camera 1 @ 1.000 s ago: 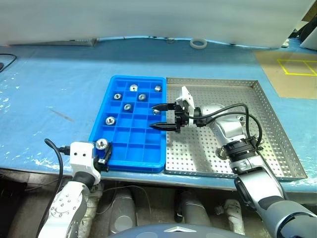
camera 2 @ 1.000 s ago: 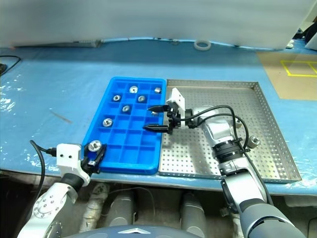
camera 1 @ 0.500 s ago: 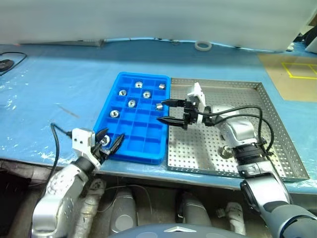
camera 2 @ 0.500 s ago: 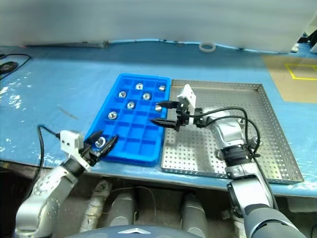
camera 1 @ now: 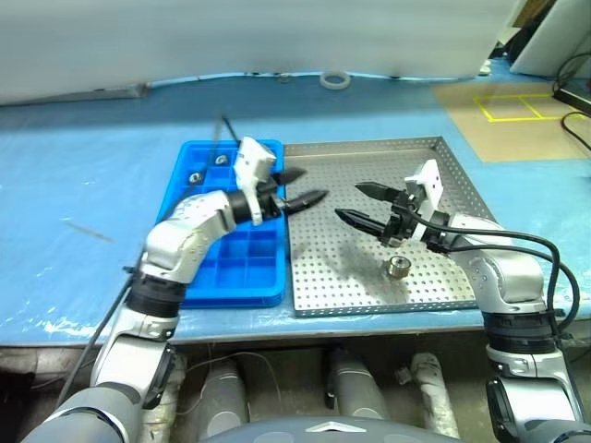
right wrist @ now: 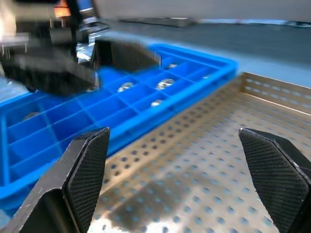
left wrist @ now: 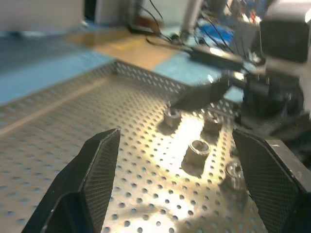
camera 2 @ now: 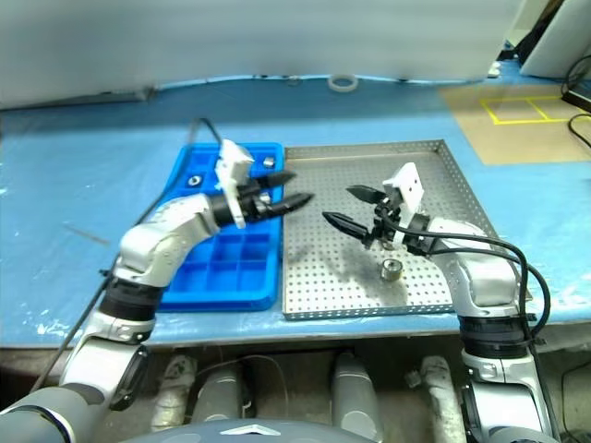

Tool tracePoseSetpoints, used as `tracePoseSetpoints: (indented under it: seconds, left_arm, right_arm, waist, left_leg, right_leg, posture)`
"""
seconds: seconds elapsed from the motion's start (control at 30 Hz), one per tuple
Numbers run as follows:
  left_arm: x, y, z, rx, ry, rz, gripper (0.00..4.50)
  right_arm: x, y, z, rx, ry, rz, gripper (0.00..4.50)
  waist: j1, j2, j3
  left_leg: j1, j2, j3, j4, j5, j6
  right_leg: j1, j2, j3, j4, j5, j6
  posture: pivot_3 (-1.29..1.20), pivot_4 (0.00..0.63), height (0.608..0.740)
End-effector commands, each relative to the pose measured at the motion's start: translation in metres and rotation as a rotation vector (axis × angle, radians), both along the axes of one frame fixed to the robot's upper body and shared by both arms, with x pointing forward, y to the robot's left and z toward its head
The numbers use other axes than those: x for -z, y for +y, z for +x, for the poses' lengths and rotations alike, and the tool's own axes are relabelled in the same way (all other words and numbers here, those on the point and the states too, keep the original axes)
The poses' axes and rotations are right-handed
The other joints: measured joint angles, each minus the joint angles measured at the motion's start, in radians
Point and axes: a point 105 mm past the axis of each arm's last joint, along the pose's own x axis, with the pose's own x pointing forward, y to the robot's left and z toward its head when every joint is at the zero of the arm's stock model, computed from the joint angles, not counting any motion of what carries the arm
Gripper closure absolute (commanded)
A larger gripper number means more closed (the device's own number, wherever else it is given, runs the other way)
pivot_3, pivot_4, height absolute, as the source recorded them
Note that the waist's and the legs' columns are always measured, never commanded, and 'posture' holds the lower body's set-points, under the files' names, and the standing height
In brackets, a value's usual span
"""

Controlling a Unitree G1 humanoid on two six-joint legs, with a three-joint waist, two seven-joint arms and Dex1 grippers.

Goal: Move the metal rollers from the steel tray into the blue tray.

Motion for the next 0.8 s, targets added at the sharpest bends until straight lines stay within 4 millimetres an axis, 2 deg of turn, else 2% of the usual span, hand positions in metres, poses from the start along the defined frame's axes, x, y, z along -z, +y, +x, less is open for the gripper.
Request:
tracePoseSetpoints:
  seconds: [0.03, 0.1, 0.3, 0.37, 0.53, 0.7, 0.8]
  left_arm:
    - [-0.001, -0.015, 0.004, 0.087, -0.061, 0.036, 0.6]
    - [0.009, -0.025, 0.01, 0.11, -0.093, 0.091, 0.6]
    - [0.015, -0.053, 0.021, 0.188, -0.126, 0.113, 0.6]
    - [0.018, -0.067, 0.019, 0.238, -0.141, 0.129, 0.6]
    - [0.025, -0.088, 0.015, 0.31, -0.149, 0.154, 0.6]
    - [0.039, -0.101, 0.017, 0.288, -0.177, 0.24, 0.6]
    - [0.042, -0.105, 0.03, 0.167, -0.201, 0.281, 0.6]
  right_arm:
    - [-0.008, -0.016, -0.006, 0.085, -0.043, -0.056, 0.0]
    - [-0.001, -0.028, -0.009, 0.142, -0.026, -0.099, 0.0]
    - [0.01, -0.05, -0.014, 0.248, 0.006, -0.161, 0.0]
    - [0.014, -0.063, -0.015, 0.308, 0.016, -0.204, 0.0]
    - [0.014, -0.081, -0.028, 0.376, 0.035, -0.224, 0.0]
    - [0.017, -0.092, -0.047, 0.418, 0.06, -0.233, 0.0]
    - [0.015, -0.092, -0.054, 0.43, 0.059, -0.226, 0.0]
  waist:
    - [-0.001, 0.001, -0.001]
    - [0.0, 0.001, -0.001]
    - [-0.004, 0.001, 0.0]
    - [-0.012, 0.0, 0.0]
    - [-0.041, 0.0, 0.0]
    - [-0.082, 0.0, -0.001]
    - [-0.11, 0.0, -0.001]
  left_leg:
    - [-0.003, 0.002, 0.0, -0.001, 0.001, 0.002]
    - [-0.006, 0.004, 0.001, -0.002, 0.001, 0.003]
    - [-0.003, 0.003, 0.01, 0.003, -0.003, 0.007]
    - [-0.002, -0.002, 0.012, 0.005, -0.006, 0.006]
    - [-0.004, -0.008, 0.012, 0.009, -0.008, 0.011]
    - [-0.008, -0.009, 0.012, 0.011, -0.01, 0.014]
    - [-0.009, -0.009, 0.012, 0.011, -0.012, 0.016]
  right_leg:
    - [-0.004, 0.001, 0.001, 0.001, -0.001, -0.001]
    - [-0.007, 0.003, 0.003, 0.001, -0.002, -0.003]
    - [-0.005, 0.002, 0.012, -0.001, -0.002, -0.002]
    - [-0.005, 0.001, 0.013, -0.001, -0.006, 0.006]
    - [-0.002, -0.001, 0.019, -0.01, -0.005, 0.009]
    - [-0.003, -0.002, 0.019, -0.011, -0.004, 0.011]
    - [-0.003, -0.002, 0.017, -0.011, -0.004, 0.012]
  posture:
    - [-0.45, 0.15, 0.74]
    - [-0.48, 0.15, 0.74]
    - [-0.54, 0.15, 0.74]
    - [-0.57, 0.15, 0.74]
    - [-0.65, 0.15, 0.74]
    - [-0.71, 0.15, 0.74]
    - [-0.73, 0.15, 0.74]
